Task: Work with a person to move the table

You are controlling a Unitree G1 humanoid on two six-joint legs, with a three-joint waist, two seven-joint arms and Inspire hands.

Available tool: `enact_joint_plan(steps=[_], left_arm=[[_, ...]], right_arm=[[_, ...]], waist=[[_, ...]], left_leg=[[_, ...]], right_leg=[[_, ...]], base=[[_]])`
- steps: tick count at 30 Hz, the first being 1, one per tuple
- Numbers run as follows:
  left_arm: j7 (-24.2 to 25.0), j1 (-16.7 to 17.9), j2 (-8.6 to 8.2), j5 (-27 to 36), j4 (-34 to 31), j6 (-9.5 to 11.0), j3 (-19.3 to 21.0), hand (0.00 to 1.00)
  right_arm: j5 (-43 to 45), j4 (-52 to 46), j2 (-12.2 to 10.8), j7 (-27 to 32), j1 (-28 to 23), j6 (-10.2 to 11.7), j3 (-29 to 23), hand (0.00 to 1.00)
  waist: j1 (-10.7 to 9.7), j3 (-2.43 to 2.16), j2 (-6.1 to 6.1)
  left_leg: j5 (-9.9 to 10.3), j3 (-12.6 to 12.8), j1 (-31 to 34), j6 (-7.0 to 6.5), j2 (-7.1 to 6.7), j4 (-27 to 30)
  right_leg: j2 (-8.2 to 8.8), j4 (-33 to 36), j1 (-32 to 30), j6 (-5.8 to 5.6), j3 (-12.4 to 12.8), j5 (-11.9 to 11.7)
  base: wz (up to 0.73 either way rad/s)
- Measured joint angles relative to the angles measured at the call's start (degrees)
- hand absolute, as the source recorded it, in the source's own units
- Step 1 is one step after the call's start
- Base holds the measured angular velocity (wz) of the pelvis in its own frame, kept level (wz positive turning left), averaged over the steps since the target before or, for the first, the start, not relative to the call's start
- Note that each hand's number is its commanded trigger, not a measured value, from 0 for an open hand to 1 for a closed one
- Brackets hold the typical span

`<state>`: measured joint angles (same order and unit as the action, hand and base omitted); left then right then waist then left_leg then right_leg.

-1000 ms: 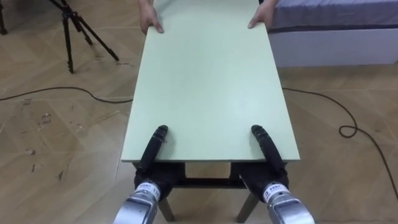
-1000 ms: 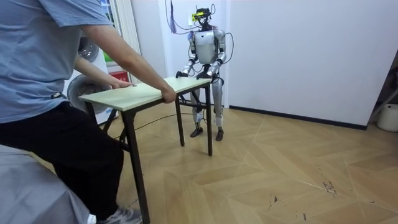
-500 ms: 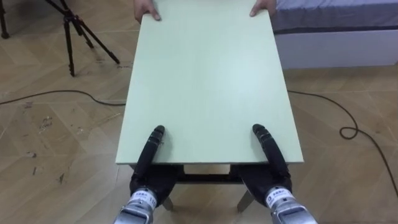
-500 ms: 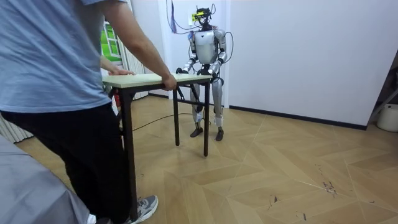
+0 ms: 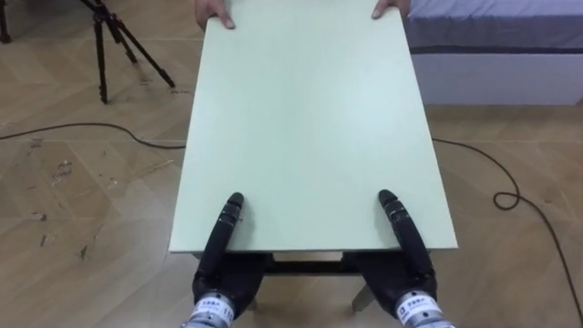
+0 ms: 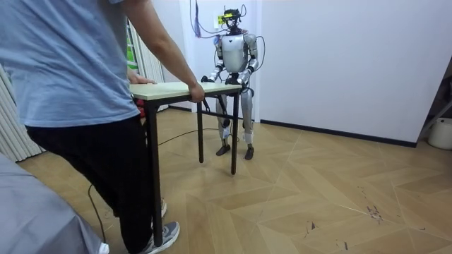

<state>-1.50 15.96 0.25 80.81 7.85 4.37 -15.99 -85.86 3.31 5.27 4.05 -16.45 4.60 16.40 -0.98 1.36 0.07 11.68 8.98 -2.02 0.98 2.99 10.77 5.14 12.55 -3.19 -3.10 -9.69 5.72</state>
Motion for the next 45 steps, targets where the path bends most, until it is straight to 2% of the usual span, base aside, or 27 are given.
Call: enact_joint_plan(steps=[6, 9, 12, 13, 14, 16, 18, 21, 23, 24, 26, 27, 28, 29, 30, 31, 32, 34, 36, 37, 38, 39, 40, 41, 43, 44, 45], left_arm=[[1.4, 0.7, 2.8, -0.1, 0.0, 1.0, -1.1, 1.0], [2.1, 1.0, 3.51, 0.0, 0.1, 1.0, -1.6, 1.0], [2.5, 1.2, 3.36, -0.1, 0.1, 0.9, -1.9, 1.0], [2.6, 2.2, 2.61, -0.1, 0.1, 1.1, -2.0, 1.0], [3.4, 3.6, 2.32, 0.3, 0.0, 1.4, -2.0, 1.0], [3.8, 3.6, 2.83, 0.8, 0.0, 1.0, -2.0, 1.0], [4.2, 3.2, 3.02, 0.8, 0.0, 0.8, -2.0, 1.0], [4.2, 1.8, 2.93, 0.8, 0.0, 0.4, -2.2, 1.0], [4.5, -0.5, 2.99, 0.8, -0.3, 0.4, -2.2, 1.0], [4.5, -0.9, 3.09, 0.7, -0.4, 0.5, -2.2, 1.0], [4.5, -2.9, 3.02, 0.7, -0.2, 0.9, -2.9, 1.0], [4.4, -3.7, 3.04, 0.7, 0.0, 0.9, -3.1, 1.0], [4.0, -6.1, 3.09, 0.3, 0.7, 0.9, -4.1, 1.0], [3.2, -7.9, 3.18, 0.1, 1.0, 1.0, -4.7, 1.0], [3.4, -7.4, 3.43, 0.3, 1.5, 1.9, -4.4, 1.0], [4.1, -6.2, 3.89, 0.8, 1.5, 2.5, -4.2, 1.0], [5.4, -4.1, 4.15, 1.6, 1.6, 3.0, -4.1, 1.0], [5.8, -2.4, 2.5, 1.6, 2.0, 2.6, -4.0, 1.0], [5.8, -2.0, 2.67, 1.4, 2.3, 2.1, -3.9, 1.0], [5.7, -2.1, 2.83, 1.0, 2.3, 2.0, -3.9, 1.0], [5.7, -2.5, 2.81, 0.7, 2.3, 2.0, -3.8, 1.0], [5.7, -2.7, 2.7, 0.8, 2.3, 2.1, -3.7, 1.0], [5.5, -2.9, 2.35, 0.5, 2.7, 2.0, -3.7, 1.0], [5.3, -2.9, 2.23, -0.1, 3.3, 1.1, -4.0, 1.0], [5.0, -2.8, 2.54, -1.4, 3.3, -0.5, -4.2, 1.0], [5.0, -2.3, 2.8, -1.6, 3.0, -0.8, -4.2, 1.0], [5.0, -1.7, 2.92, -1.5, 2.5, -0.9, -4.0, 1.0]], right_arm=[[-1.7, 1.8, -1.1, -3.3, -2.0, 2.1, 2.1, 1.0], [-2.0, 3.1, -1.1, -5.1, -2.1, 2.3, 2.4, 1.0], [-1.8, 3.1, -0.9, -6.1, -2.7, 3.0, 2.4, 1.0], [-1.4, 3.1, -0.5, -6.2, -2.9, 3.1, 2.4, 1.0], [-0.8, 3.2, 0.2, -6.2, -2.9, 2.7, 2.8, 1.0], [-0.7, 3.2, 0.1, -6.5, -3.1, 3.0, 3.0, 1.0], [-0.7, 3.1, -0.1, -7.1, -3.1, 3.1, 2.7, 1.0], [-1.2, 2.7, 0.4, -8.0, -2.6, 3.7, 2.4, 1.0], [-1.2, 1.8, 0.5, -8.7, -1.5, 4.7, 2.3, 1.0], [-1.3, 1.9, 0.4, -8.7, -1.1, 4.7, 2.2, 1.0], [-1.6, 1.9, 0.3, -9.3, 0.2, 4.1, 0.6, 1.0], [-1.5, 1.9, -0.2, -9.7, 0.3, 3.9, 0.0, 1.0], [-1.7, 1.9, -0.8, -10.6, 0.2, 3.6, -1.9, 1.0], [-1.8, 2.0, -1.4, -11.0, 0.5, 2.9, -3.6, 1.0], [-1.7, 3.4, -1.9, -11.3, 1.3, 1.4, -4.1, 1.0], [-1.1, 4.6, -2.2, -11.6, 1.7, 0.3, -4.0, 1.0], [0.4, 5.5, -2.9, -12.4, 1.3, -1.1, -4.2, 1.0], [2.5, 5.3, -2.7, -13.3, 0.1, -1.0, -4.5, 1.0], [3.2, 5.3, -3.0, -13.3, -0.9, -1.7, -5.3, 1.0], [2.8, 5.4, -3.3, -13.0, -1.1, -2.3, -5.6, 1.0], [2.6, 5.4, -3.4, -12.8, -0.6, -2.9, -6.1, 1.0], [2.6, 5.4, -3.4, -12.7, -0.2, -3.2, -6.3, 1.0], [2.9, 5.4, -3.4, -12.4, -0.3, -3.4, -6.5, 1.0], [2.4, 5.1, -3.4, -12.4, -2.0, -3.3, -6.8, 1.0], [0.6, 4.5, -3.2, -12.4, -4.3, -3.2, -7.0, 1.0], [0.1, 4.2, -3.0, -12.4, -4.8, -3.4, -7.0, 1.0], [-0.4, 4.0, -2.8, -12.4, -4.9, -3.3, -6.5, 1.0]], waist=[[2.5, 0.0, -0.57], [3.1, -0.36, 0.07], [3.9, -0.67, -0.04], [5.0, -0.79, 0.49], [5.4, -1.31, 1.5], [4.0, -1.23, 2.09], [1.8, -0.9, 2.6], [1.0, -0.18, 3.98], [0.8, 0.08, 5.19], [0.4, 0.07, 5.16], [-1.7, 0.08, 5.86], [-2.1, 0.07, 5.9], [-2.0, 0.19, 5.62], [-1.5, 0.19, 4.7], [-1.1, 0.51, 3.58], [-0.9, 0.01, 3.35], [-1.0, -0.78, 2.15], [-2.1, -0.22, 3.29], [-3.6, -0.28, 2.28], [-4.2, -0.54, 1.37], [-4.5, -0.73, 0.99], [-4.4, -0.72, 0.89], [-4.8, -0.47, 0.9], [-5.2, -0.47, 0.87], [-4.9, -0.58, -0.03], [-4.9, -0.58, -0.36], [-3.9, -0.57, -0.51]], left_leg=[[3.5, -1.0, 5.9, 2.71, 4.47, 13.3], [2.8, -6.1, 12.8, 3.81, 7.44, 23.5], [1.0, -6.7, 15.3, 5.22, 9.08, 27.0], [0.5, -6.6, 16.1, 4.64, 9.85, 34.5], [0.3, -6.5, 15.7, 4.27, 10.41, 43.6], [0.2, -6.7, 13.9, 4.34, 10.32, 49.8], [-0.2, -6.9, 7.6, 5.42, 10.48, 46.0], [-0.1, -7.4, 2.2, 5.58, 10.22, 38.3], [1.3, -7.7, -0.5, 6.85, 10.42, 27.6], [3.1, -7.7, -1.2, 7.29, 10.35, 25.0], [8.1, -7.7, -3.5, 7.19, 10.15, 12.2], [8.6, -7.6, -3.9, 6.93, 9.94, 8.4], [8.6, -6.8, -4.8, 6.38, 8.65, -0.2], [7.6, -4.4, -6.2, 5.25, 6.52, -4.6], [8.2, -4.5, -6.5, 3.85, 4.74, -4.3], [8.7, -4.9, -5.9, 3.47, 4.58, -3.1], [9.7, -5.1, -4.5, 3.19, 2.87, 0.6], [11.6, -5.2, -3.1, 2.43, 1.48, 4.6], [11.7, -4.4, -2.3, 1.4, -0.77, 4.9], [11.4, -3.9, -0.6, -0.34, -1.85, 5.8], [10.4, -2.7, 2.2, -1.72, -2.73, 6.9], [9.7, -1.4, 3.5, -2.43, -2.65, 7.2], [8.3, 4.0, 4.4, -2.99, -2.18, 7.4], [7.1, 8.7, 4.1, -3.41, -1.77, 7.1], [5.5, 13.2, 3.5, -4.14, -2.38, 5.9], [5.2, 16.1, 3.6, -4.58, -2.87, 6.2], [5.1, 18.2, 4.0, -4.84, -3.26, 6.8]], right_leg=[[-2.82, 5.6, -2.9, 2.88, 0.0, 3.0], [-6.12, 6.3, -3.8, 5.64, -0.3, 4.5], [-6.56, 6.2, -5.5, 8.05, -2.3, 4.8], [-6.75, 6.7, -5.8, 9.08, -4.2, 5.3], [-7.37, 7.2, -5.5, 9.9, -5.7, 5.7], [-8.06, 7.7, -5.7, 10.81, -7.7, 6.1], [-8.51, 8.1, -6.2, 11.32, -9.8, 6.4], [-8.63, 9.1, -8.4, 11.42, -11.0, 6.3], [-8.39, 11.3, -12.8, 11.68, -12.4, 5.6], [-8.08, 11.8, -13.8, 11.6, -12.5, 5.4], [-6.92, 12.9, -17.8, 10.68, -11.4, 2.6], [-6.66, 13.2, -19.1, 10.12, -9.6, 1.8], [-6.14, 14.5, -22.1, 8.44, -4.5, 0.1], [-5.33, 19.2, -26.3, 7.9, -1.9, -1.4], [-5.92, 22.3, -30.8, 7.63, -0.6, -3.1], [-7.54, 18.1, -30.0, 7.69, -0.4, -5.1], [-7.44, 11.1, -27.1, 10.41, -2.4, -9.1], [-5.11, 9.1, -25.1, 10.41, -3.4, -9.7], [-3.36, 8.9, -25.1, 9.02, -2.2, -11.4], [-2.81, 6.3, -25.1, 7.08, 0.3, -15.1], [-2.79, 1.4, -24.9, 4.23, 2.8, -21.6], [-2.64, -0.8, -24.9, 2.67, 3.6, -24.7], [-1.41, 3.9, -25.2, 2.56, 2.8, -21.3], [0.24, 16.4, -25.0, 4.05, 0.5, -9.7], [3.03, 34.3, -23.2, 3.39, 0.1, 2.0], [4.86, 42.1, -20.1, 2.25, 0.7, 5.6], [6.14, 45.9, -15.8, 1.07, 2.5, 7.3]], base=[[-0.05], [0.08], [-0.05], [-0.56], [-0.55], [0.23], [0.56], [0.25], [0.14], [0.3], [0.55], [0.68], [0.41], [-0.1], [-0.65], [-0.78], [-0.48], [0.07], [0.34], [0.21], [0.15], [0.17], [0.45], [0.6], [0.59], [0.22], [-0.19]])
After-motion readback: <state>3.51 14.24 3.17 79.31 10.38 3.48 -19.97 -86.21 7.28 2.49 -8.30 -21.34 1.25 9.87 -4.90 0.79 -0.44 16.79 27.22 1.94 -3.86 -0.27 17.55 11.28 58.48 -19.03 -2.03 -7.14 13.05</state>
